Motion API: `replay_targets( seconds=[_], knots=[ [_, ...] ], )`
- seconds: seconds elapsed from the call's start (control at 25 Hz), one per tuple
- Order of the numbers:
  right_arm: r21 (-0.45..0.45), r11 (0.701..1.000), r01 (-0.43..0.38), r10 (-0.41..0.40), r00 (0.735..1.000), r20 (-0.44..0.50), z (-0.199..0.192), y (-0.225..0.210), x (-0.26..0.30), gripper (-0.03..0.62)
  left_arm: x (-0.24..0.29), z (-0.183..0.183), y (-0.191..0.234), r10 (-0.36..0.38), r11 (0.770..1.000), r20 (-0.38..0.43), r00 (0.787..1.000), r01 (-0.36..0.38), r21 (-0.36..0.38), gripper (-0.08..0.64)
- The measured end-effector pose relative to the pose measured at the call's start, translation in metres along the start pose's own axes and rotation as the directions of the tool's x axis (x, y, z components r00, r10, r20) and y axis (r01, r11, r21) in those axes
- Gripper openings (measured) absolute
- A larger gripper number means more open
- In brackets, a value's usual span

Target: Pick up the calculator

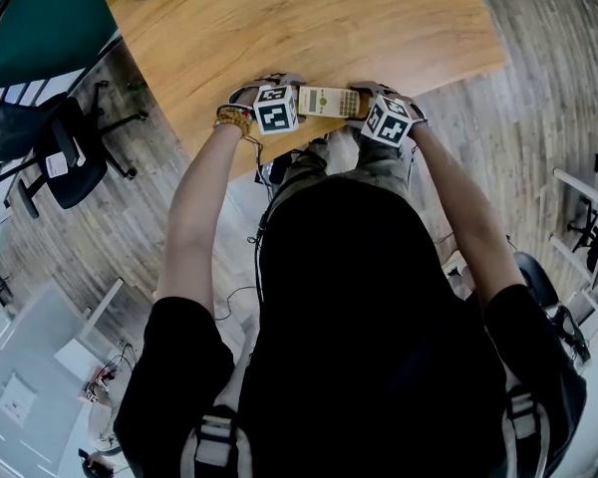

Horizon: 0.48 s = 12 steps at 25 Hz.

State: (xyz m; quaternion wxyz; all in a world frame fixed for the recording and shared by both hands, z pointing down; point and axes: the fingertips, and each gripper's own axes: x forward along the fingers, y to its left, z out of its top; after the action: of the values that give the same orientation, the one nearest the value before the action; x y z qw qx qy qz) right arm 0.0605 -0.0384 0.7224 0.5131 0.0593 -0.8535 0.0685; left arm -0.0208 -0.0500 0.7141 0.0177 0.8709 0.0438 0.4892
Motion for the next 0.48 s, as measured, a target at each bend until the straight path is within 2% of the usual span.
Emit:
replay_targets(
  seconds=[0.48],
  knots=[
    [-0.019,1.0,0.002,-0.002,1.0,-0.007,-0.002,-0.001,-0.012,0.351,-0.005,0.011,-0.001,0.003,1.0,0.054,0.999,-0.002,-0.012,0.373]
  ],
)
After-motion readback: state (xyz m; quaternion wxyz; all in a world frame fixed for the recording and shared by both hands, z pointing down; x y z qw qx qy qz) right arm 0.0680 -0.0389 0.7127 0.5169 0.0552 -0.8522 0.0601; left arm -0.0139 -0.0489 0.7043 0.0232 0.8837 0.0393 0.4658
